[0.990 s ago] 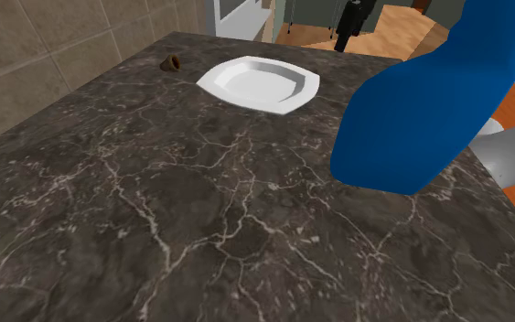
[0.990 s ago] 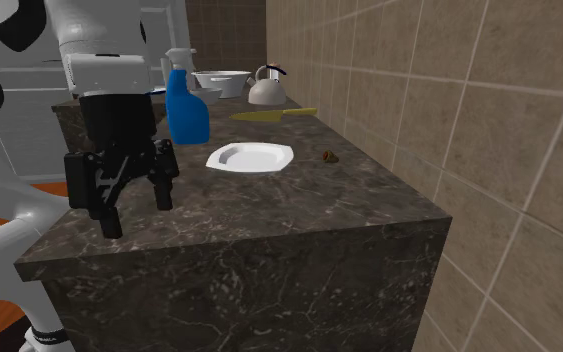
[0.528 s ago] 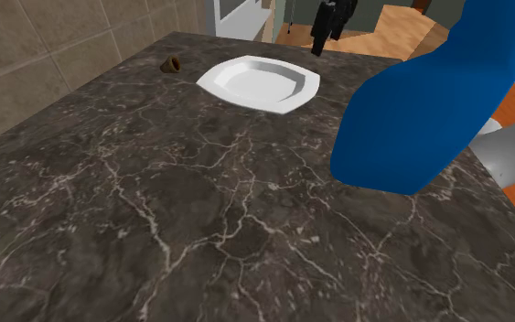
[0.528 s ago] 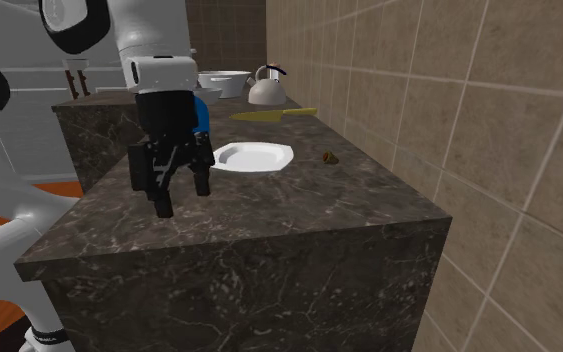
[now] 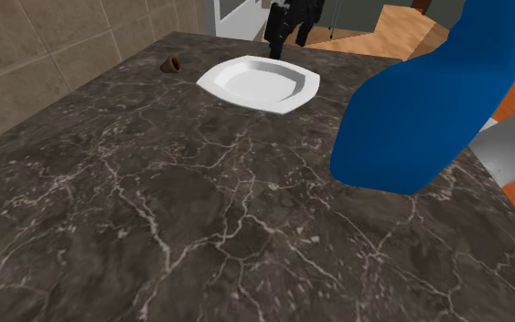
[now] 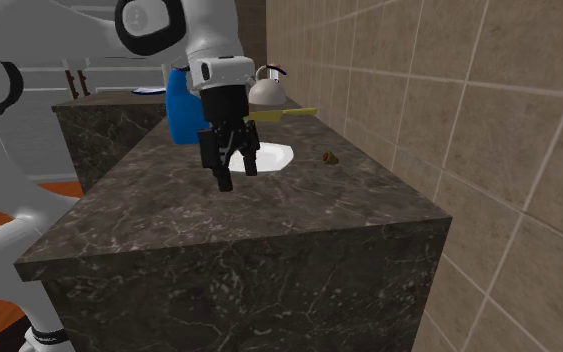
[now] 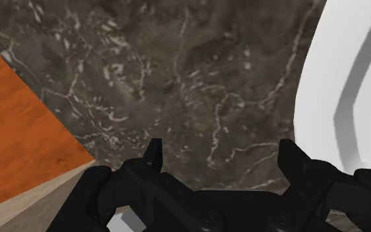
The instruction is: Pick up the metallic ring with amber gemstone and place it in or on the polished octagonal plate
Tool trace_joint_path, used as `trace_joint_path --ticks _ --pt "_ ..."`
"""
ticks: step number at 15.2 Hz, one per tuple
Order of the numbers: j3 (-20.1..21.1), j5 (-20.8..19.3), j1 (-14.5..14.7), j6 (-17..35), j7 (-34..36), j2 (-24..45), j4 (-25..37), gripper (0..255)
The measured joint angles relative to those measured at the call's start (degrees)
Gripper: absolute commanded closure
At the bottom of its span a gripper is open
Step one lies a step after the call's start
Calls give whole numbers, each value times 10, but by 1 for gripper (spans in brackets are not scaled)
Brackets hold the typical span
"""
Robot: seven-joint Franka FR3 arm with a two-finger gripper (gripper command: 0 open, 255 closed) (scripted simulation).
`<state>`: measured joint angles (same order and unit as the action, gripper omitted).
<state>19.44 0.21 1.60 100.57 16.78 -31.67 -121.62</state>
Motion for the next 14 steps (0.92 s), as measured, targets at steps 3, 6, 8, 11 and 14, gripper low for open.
trace_joint_path --ticks 3,6,8,11,14 --pt "33 -2 -5 9 47 43 41 0" --pt "70 -11 -10 9 99 93 96 0" --pt "99 -24 -12 12 138 134 134 0" --pt "133 -48 -14 13 191 185 183 0" --pt "173 -96 -10 0 254 264 264 0"
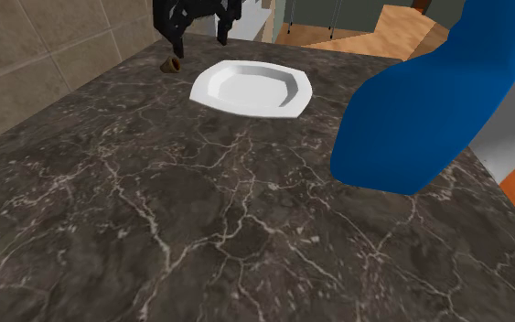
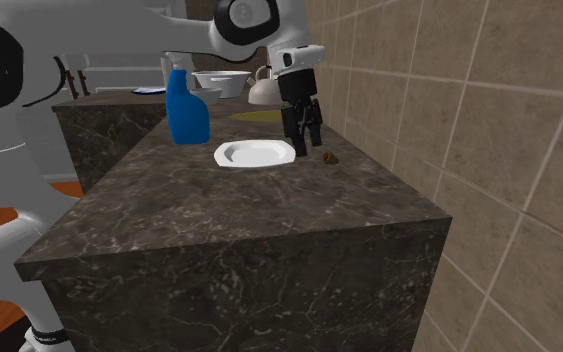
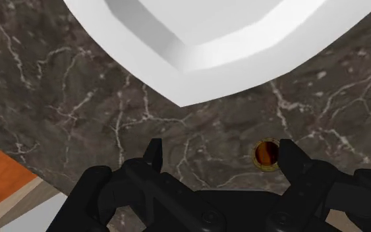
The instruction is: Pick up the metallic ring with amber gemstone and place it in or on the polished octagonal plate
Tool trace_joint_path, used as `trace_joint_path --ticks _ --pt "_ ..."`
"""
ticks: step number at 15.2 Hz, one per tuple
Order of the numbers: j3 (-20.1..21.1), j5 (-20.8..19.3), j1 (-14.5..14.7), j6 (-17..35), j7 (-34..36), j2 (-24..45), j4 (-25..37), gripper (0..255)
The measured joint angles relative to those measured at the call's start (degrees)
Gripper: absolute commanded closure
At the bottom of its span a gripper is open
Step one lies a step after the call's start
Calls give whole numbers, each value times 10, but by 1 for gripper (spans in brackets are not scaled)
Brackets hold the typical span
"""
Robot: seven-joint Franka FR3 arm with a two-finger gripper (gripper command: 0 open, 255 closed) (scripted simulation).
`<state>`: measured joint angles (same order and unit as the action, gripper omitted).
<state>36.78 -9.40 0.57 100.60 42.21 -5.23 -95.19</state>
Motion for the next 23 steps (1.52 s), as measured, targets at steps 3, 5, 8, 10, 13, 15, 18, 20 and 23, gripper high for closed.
trace_joint_path --ticks 3,5,8,10,13,15,18,20,23 --pt "33 -64 24 -30 66 88 97 0" --pt "38 -84 34 -32 83 115 119 0" --pt "37 -87 33 -13 90 118 102 0" --pt "35 -87 31 3 91 117 87 0" --pt "34 -89 29 19 93 121 73 0" --pt "34 -89 29 21 93 121 72 0" --pt "34 -89 29 21 93 121 72 0" --pt "34 -89 29 21 93 121 72 255" --pt "34 -88 28 23 92 118 72 255"
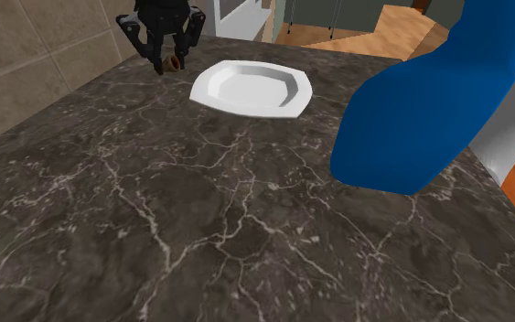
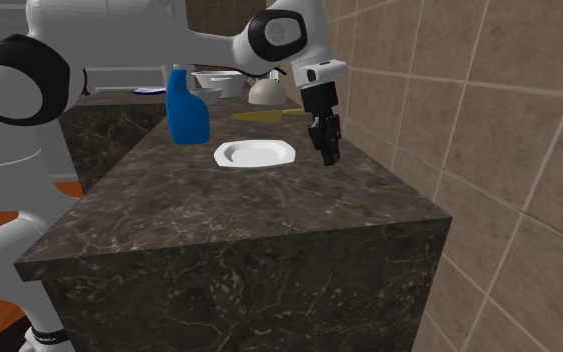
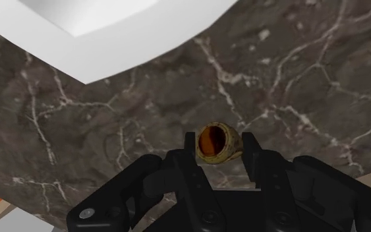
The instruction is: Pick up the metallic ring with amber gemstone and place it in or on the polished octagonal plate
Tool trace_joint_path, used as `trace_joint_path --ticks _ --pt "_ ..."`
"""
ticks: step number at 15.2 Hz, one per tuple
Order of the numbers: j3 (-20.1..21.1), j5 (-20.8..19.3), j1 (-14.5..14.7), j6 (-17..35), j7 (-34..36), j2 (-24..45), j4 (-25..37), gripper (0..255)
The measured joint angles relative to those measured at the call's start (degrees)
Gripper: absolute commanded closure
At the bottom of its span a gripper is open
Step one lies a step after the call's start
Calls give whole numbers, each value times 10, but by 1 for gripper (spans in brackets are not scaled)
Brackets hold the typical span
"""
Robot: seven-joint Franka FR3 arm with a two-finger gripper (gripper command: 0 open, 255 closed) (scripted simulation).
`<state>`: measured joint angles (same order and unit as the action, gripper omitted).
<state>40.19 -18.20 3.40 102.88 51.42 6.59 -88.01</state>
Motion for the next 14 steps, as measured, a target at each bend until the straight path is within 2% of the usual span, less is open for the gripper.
trace_joint_path --ticks 7,14 --pt "0 -2 1 -6 0 3 6 255" --pt "3 -14 12 -62 -5 23 75 255"
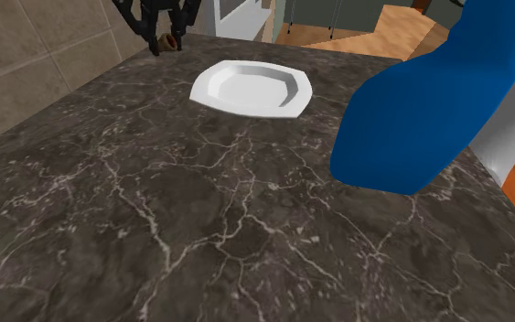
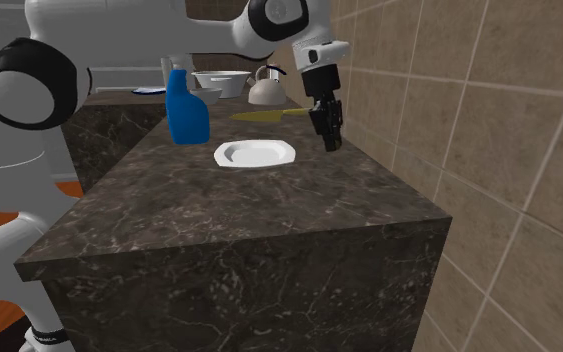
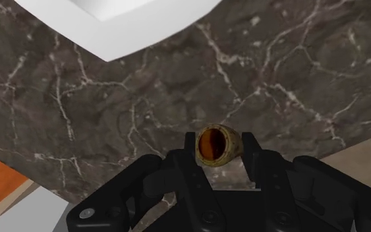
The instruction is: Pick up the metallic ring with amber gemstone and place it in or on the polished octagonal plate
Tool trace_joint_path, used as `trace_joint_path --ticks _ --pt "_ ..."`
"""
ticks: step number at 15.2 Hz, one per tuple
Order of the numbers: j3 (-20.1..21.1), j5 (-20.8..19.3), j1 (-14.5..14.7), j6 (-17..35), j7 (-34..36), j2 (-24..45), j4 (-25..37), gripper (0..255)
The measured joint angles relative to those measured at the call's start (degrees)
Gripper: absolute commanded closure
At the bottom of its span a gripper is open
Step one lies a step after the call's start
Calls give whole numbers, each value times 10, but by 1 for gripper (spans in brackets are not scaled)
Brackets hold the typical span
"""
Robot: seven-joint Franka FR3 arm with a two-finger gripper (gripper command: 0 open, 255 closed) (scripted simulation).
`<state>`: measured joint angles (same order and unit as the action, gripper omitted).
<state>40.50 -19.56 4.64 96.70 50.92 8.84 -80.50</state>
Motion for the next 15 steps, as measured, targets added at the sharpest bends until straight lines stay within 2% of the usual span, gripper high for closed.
trace_joint_path --ticks 9,12,15 --pt "5 -32 32 -90 -4 42 122 255" --pt "6 11 2 -75 -16 -19 62 255" --pt "-6 78 -27 -49 -39 -114 -31 255"
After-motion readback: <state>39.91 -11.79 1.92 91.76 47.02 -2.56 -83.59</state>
